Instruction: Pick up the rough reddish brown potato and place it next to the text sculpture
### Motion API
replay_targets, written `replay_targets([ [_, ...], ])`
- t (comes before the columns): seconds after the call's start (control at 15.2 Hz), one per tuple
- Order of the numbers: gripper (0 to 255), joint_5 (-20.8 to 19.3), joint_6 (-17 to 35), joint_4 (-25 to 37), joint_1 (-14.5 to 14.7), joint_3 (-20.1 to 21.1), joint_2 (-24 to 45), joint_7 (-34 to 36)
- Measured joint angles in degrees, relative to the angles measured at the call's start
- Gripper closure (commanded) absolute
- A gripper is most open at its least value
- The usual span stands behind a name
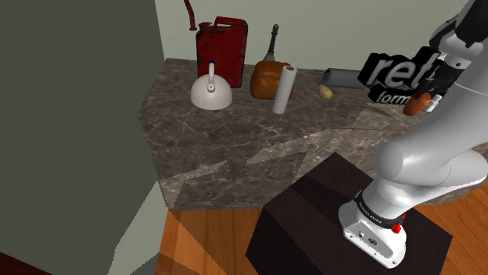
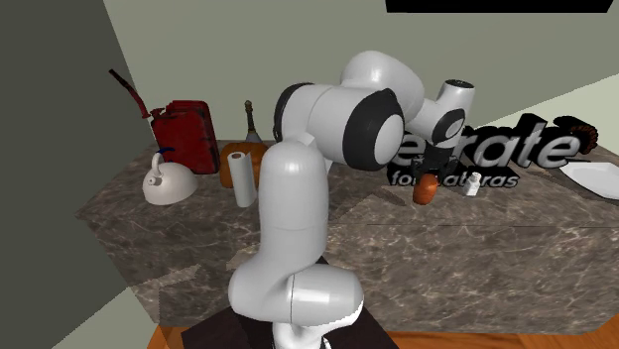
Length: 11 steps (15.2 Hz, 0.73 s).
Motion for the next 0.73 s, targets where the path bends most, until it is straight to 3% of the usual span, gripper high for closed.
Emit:
replay_targets([
  [0.73,255,5.0,7.4,-3.3,-1.3,1.2,4.4,-3.6],
])
